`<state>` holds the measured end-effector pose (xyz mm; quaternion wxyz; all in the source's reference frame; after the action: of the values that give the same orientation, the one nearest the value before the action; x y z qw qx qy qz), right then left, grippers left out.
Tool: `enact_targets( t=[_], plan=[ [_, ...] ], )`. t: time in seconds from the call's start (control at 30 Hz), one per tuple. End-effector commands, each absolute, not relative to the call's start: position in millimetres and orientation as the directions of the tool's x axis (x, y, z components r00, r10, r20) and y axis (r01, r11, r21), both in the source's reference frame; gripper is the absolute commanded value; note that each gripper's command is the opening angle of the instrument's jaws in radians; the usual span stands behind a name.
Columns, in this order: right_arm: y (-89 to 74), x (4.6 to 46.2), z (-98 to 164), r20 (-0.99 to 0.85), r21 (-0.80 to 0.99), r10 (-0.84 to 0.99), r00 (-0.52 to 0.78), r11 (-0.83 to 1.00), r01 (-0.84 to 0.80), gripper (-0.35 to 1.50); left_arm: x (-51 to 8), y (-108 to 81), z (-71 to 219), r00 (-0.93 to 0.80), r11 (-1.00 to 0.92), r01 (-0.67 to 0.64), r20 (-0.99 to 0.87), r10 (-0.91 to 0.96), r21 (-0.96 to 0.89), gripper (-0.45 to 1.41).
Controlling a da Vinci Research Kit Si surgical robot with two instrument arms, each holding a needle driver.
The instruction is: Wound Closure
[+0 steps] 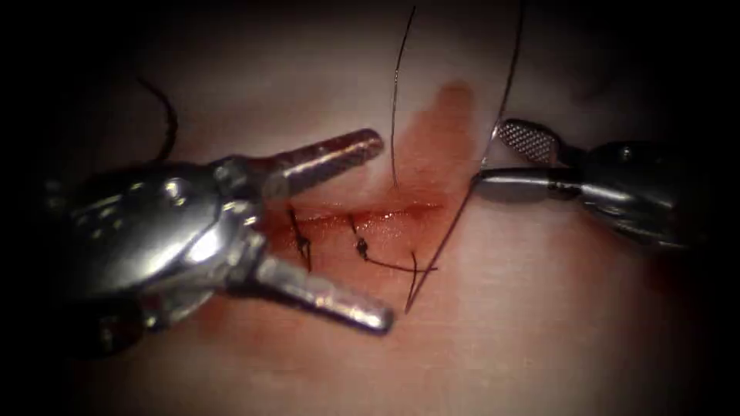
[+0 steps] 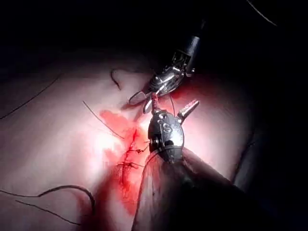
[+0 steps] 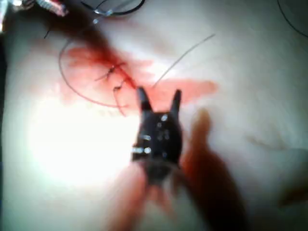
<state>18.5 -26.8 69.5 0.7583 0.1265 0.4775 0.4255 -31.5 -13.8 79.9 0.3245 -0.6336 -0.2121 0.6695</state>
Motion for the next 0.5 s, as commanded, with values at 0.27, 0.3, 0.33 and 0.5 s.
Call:
enact_targets(
  t=[0.27,0.3,0.33,0.5],
  plan=[
    [-28.5,19.2,69.2,-0.619,0.582,0.757,0.210,0.622,-0.524,1.26,-35.4,-12.6,80.9,-0.029,-0.657,-0.224,-0.669,0.743,-0.720,0.96],
    [-28.6,19.3,69.1,-0.618,0.577,0.754,0.220,0.626,-0.524,1.26,-35.7,-12.4,81.0,-0.036,-0.656,-0.229,-0.667,0.744,-0.719,0.96],
    [-28.8,19.3,69.1,-0.620,0.574,0.751,0.227,0.631,-0.521,1.26,-36.1,-12.3,81.1,-0.052,-0.655,-0.238,-0.665,0.745,-0.717,0.96],
    [-29.3,19.4,68.8,-0.621,0.574,0.748,0.234,0.637,-0.515,1.26,-37.2,-11.7,82.2,-0.143,-0.611,-0.342,-0.603,0.785,-0.714,0.96]
  ],
)
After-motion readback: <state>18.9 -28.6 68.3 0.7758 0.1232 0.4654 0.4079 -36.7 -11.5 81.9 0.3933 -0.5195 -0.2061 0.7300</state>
